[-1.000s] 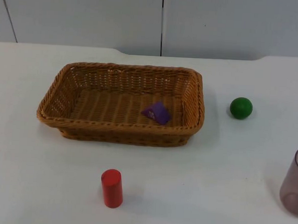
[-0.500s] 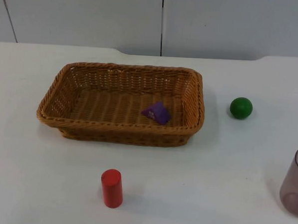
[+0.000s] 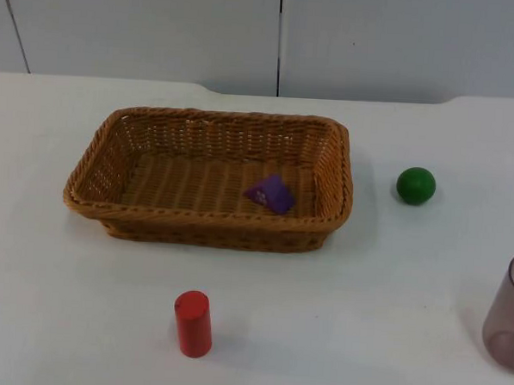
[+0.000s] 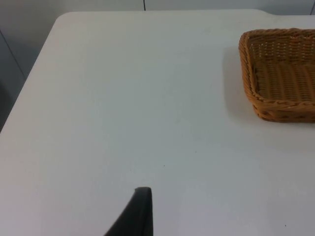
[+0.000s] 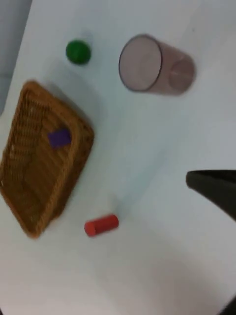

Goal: Pick up the basket with the left hand and place the triangular block into the basket with the right hand.

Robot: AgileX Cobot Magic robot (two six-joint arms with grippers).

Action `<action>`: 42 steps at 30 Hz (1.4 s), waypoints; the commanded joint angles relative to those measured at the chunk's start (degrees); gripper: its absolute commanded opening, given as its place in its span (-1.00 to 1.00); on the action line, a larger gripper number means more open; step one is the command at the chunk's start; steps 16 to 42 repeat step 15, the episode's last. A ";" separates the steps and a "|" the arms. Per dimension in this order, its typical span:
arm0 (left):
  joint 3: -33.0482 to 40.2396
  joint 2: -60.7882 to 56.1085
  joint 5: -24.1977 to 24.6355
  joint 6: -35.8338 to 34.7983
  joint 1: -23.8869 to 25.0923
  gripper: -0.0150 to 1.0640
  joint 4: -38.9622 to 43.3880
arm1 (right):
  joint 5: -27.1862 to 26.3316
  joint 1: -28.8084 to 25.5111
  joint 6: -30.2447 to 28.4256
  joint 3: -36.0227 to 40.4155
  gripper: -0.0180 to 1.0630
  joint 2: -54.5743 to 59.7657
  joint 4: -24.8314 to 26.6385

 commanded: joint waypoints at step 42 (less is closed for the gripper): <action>0.26 -0.24 -0.63 -0.36 -0.48 0.98 -0.41 | -0.32 -23.69 -0.06 0.52 0.98 -0.14 0.21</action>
